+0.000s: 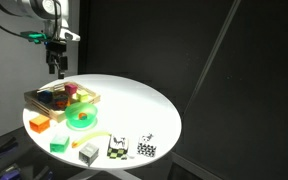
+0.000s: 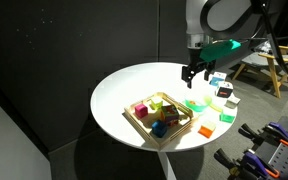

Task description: Pick up the block with a house image on top and put it in the wooden tray

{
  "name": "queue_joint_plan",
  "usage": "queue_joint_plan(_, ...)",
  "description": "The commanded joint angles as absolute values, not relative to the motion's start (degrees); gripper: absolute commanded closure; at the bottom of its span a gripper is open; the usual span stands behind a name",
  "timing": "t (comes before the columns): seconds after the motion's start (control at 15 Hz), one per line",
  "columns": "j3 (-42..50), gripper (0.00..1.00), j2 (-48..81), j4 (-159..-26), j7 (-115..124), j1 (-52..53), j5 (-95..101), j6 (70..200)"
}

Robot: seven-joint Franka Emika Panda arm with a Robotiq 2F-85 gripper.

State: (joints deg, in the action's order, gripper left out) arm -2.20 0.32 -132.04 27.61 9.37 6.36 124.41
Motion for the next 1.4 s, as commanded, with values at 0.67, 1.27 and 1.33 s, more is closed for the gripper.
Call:
queue_joint_plan(0.67,-3.21,0.00,-12.16,-135.33,22.23,4.99,1.01,125.46)
queue_joint_plan(1.27,-3.34,0.00,-17.91,-135.54,13.33,5.50,-5.37,123.57)
queue_joint_plan(1.33,-3.52,0.00,-18.60,-135.55,12.94,5.49,-5.19,122.86)
